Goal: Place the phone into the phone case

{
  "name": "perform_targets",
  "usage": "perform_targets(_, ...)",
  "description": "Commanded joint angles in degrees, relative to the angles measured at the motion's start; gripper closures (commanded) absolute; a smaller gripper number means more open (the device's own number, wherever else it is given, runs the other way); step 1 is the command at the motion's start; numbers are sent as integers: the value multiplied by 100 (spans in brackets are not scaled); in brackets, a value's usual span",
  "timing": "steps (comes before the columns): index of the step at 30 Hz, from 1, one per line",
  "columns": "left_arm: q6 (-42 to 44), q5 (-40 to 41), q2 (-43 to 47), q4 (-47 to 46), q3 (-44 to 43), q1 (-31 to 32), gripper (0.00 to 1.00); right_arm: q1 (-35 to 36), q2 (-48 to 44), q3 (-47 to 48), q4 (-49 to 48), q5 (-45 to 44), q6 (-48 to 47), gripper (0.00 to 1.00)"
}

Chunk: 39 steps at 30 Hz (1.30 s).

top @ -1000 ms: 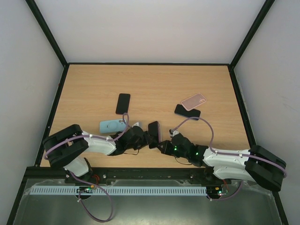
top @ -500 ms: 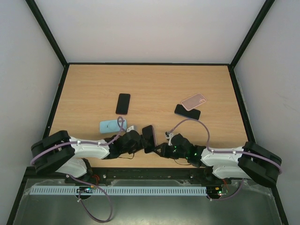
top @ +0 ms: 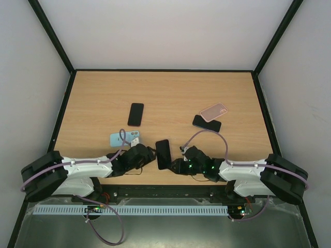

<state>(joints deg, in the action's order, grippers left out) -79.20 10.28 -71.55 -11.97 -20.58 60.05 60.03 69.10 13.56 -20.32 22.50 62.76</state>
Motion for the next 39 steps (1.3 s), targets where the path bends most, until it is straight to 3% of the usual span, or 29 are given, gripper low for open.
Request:
perform_targets(1, 152, 111, 328, 172, 170, -257, 48, 28, -290, 270, 871, -260, -339, 72)
perform_targets(9, 476, 23, 592, 150, 169, -531, 48, -58, -411, 901, 2111, -1249, -973, 69)
perform_targets(17, 716, -320, -111, -95, -151, -561, 47, -652, 291, 1176, 1633, -1144, -1396, 69)
perform_targets(28, 907, -574, -1075, -588, -350, -626, 53, -753, 1326, 1321, 851, -381, -1475, 89)
perform_targets(34, 926, -750, -1431, -902, -356, -634, 65, -756, 1408, 1263, 657, -252, -1448, 90)
perform_targets(39, 955, -855, -1569, -939, -347, -635, 83, -831, 1313, 1062, 178, -90, -1198, 85)
